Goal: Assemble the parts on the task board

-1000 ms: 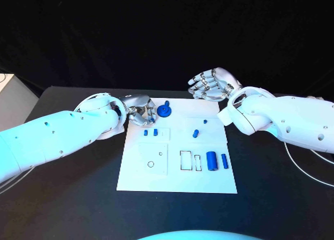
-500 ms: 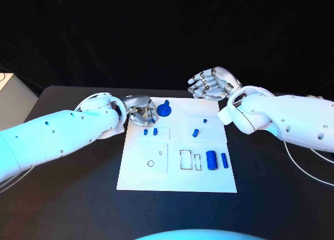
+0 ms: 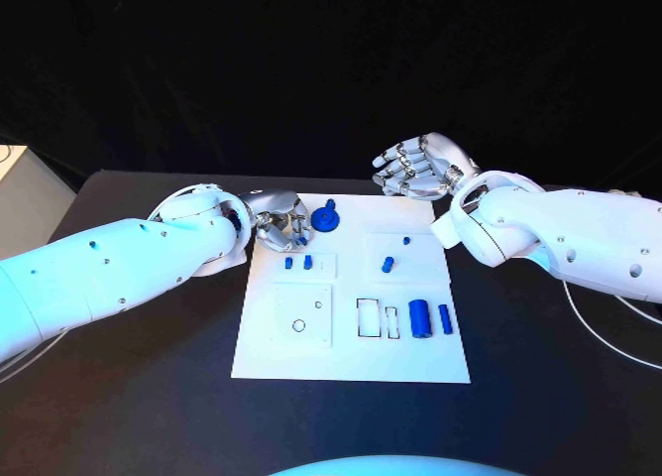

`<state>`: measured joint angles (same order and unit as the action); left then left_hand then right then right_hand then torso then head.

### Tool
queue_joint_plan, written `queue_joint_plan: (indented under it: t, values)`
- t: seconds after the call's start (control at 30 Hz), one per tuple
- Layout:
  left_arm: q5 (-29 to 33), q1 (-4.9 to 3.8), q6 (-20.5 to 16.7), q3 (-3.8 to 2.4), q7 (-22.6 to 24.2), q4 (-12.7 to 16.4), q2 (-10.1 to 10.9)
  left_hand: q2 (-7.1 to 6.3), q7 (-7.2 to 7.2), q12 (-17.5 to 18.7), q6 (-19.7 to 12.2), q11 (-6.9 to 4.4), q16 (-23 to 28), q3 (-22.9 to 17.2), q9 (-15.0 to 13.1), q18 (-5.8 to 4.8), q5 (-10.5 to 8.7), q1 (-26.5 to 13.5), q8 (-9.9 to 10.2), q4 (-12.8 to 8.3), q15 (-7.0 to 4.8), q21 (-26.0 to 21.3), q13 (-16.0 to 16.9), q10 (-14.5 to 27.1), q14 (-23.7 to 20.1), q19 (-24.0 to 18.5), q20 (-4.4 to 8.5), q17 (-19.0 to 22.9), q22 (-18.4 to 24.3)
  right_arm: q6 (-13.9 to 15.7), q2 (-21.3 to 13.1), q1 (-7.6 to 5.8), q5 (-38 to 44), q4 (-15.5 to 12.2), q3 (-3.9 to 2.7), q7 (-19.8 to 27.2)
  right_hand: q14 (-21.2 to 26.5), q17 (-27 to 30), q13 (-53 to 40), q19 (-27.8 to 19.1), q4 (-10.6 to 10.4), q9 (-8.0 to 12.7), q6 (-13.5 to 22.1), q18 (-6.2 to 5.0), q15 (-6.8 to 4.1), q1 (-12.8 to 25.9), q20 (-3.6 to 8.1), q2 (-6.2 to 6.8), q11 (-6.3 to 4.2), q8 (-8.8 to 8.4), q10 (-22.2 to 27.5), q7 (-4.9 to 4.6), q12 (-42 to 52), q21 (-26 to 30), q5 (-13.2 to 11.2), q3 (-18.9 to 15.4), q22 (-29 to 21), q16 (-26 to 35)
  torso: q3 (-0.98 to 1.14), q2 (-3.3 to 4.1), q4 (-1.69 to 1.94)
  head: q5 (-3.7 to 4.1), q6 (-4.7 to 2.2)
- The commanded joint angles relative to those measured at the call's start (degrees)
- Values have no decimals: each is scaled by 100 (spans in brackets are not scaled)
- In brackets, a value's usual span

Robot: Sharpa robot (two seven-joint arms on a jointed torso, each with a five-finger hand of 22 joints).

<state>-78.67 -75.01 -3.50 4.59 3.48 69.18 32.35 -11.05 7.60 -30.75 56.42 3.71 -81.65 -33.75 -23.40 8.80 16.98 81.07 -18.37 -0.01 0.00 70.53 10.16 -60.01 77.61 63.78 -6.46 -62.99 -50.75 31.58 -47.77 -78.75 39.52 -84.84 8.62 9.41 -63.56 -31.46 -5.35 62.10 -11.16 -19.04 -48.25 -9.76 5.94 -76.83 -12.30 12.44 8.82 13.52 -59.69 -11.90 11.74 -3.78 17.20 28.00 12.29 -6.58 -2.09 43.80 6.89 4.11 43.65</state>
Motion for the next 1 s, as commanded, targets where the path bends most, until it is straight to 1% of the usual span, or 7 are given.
queue_joint_plan:
  t: [0.03, 0.33, 0.43, 0.5, 0.53, 0.73, 1.0]
  values:
    - [-64, 29, 237, 28, -24, -2, -13, -18, 34, 46, -74, 30, -14, 36, 28, -40, -13, -76, 58, -6, 25, -36, 1, 68, -4, -44, 1, 15, 20, -55, 2, 1, 1, 0, -3, 39, 22, 5, 3, -32, 35, 5, -18, -77, 24, 58, 1, -9, 38, -24, -16, -104, -19, 12, 23, -1, -5, 23, 3, 0, 0, -1, -2]
    - [-59, 30, 97, 35, -7, -15, -11, -61, 63, 87, -206, 64, -1, 85, 63, -23, -11, -181, 195, 21, 55, -100, 30, 169, -53, -121, -26, 96, 115, -36, 0, 2, 0, 0, -3, 57, 23, 15, 14, -34, 39, 7, -17, -77, 26, 61, 0, -8, 40, -25, -13, -104, -22, 12, 23, -2, -19, 30, 3, -1, -3, -5, -9]
    - [-57, 32, 23, 35, -16, -15, -8, -86, 82, 94, -309, 82, 10, 96, 93, -10, -3, -225, 287, 32, 74, -145, 51, 231, -92, -171, -43, 150, 179, -37, -3, 2, 0, 2, -3, 59, 23, 15, 14, -34, 39, 7, -17, -77, 26, 61, 0, -8, 40, -25, -13, -104, -22, 12, 23, -2, -19, 30, 1, 2, 1, 2, -39]
    - [-55, 33, -11, 35, -22, -16, -5, -97, 87, 90, -352, 84, 9, 99, 106, -8, 8, -251, 326, 42, 78, -154, 64, 246, -101, -178, -49, 158, 189, -37, -3, 3, 0, 4, -3, 59, 23, 15, 14, -34, 39, 7, -17, -77, 26, 61, 0, -8, 40, -25, -13, -104, -22, 12, 23, -2, -19, 30, 0, 1, 1, 4, -41]
    - [-54, 34, -29, 35, -26, -16, -2, -113, 81, 78, -439, 78, 6, 96, 133, -3, 15, -278, 397, 50, 77, -167, 86, 257, -111, -185, -52, 171, 203, -38, -2, 3, 0, 6, -3, 59, 26, 23, 22, -38, 43, 8, -15, -76, 28, 61, -2, -7, 41, -27, -8, -103, -26, 13, 24, -1, -30, 37, 0, -5, 0, 2, -40]
    - [-48, 37, -91, 35, -31, -12, 8, -124, 79, 69, -461, 77, 4, 102, 141, -3, 16, -300, 419, 59, 77, -171, 98, 257, -114, -185, -52, 175, 205, -36, -1, 5, 0, 7, -3, 58, 28, 28, 27, -40, 46, 9, -13, -76, 29, 61, -3, -6, 42, -29, -5, -103, -28, 14, 25, -1, -36, 42, 3, 0, -1, -6, -35]
    - [-39, 43, -161, 34, -54, -12, 39, -154, 32, 13, -687, 57, -11, 76, 210, -1, 20, -319, 592, 53, 61, -187, 173, 269, -121, -175, -38, 189, 217, -7, -5, 8, 0, 9, -3, 65, 37, 49, 50, -51, 57, 12, -6, -75, 35, 63, -8, -1, 47, -34, 9, -107, -37, 16, 24, -3, -66, 60, -1, 3, -4, -2, -46]
